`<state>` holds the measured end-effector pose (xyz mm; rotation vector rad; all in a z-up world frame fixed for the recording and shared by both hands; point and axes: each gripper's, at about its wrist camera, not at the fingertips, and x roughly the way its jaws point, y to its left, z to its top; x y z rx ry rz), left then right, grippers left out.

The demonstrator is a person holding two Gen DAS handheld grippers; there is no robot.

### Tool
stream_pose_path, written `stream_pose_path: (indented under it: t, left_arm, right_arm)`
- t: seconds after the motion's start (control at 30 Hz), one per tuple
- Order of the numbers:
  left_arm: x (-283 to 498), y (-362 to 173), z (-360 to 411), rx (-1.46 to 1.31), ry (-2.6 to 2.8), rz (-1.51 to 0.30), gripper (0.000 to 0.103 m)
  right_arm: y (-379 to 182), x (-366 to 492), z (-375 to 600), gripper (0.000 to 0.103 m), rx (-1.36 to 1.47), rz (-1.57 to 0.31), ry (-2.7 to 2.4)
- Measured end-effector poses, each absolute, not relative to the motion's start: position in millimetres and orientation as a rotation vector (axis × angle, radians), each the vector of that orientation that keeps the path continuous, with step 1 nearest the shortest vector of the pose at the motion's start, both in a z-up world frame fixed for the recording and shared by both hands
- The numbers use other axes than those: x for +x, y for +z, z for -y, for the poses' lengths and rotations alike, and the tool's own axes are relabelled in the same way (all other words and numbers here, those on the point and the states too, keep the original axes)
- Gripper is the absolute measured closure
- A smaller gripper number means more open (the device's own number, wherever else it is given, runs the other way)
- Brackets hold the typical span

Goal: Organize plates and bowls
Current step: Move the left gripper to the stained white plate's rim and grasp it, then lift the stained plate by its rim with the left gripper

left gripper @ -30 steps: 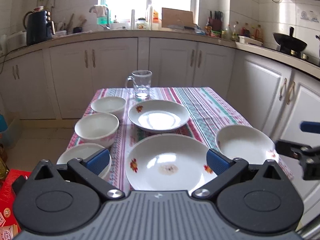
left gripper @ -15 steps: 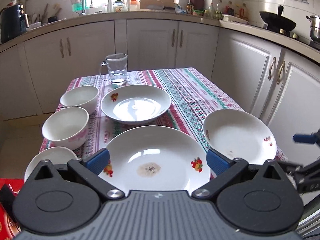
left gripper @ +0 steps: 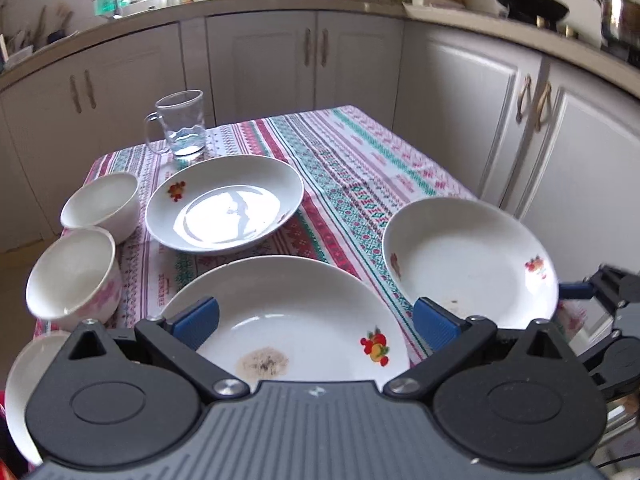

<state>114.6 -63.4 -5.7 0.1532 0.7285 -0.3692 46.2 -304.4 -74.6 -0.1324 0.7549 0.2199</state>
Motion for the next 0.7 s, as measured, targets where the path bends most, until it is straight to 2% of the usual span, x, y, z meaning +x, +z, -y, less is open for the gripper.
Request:
stream_pose_path:
  t: [0.7]
  left_arm:
    - [198,-26,159,0.317,-0.649,-0.855,0.003]
  right_arm:
    - [-85,56,333,0.0,-0.157,-0.629,0.369]
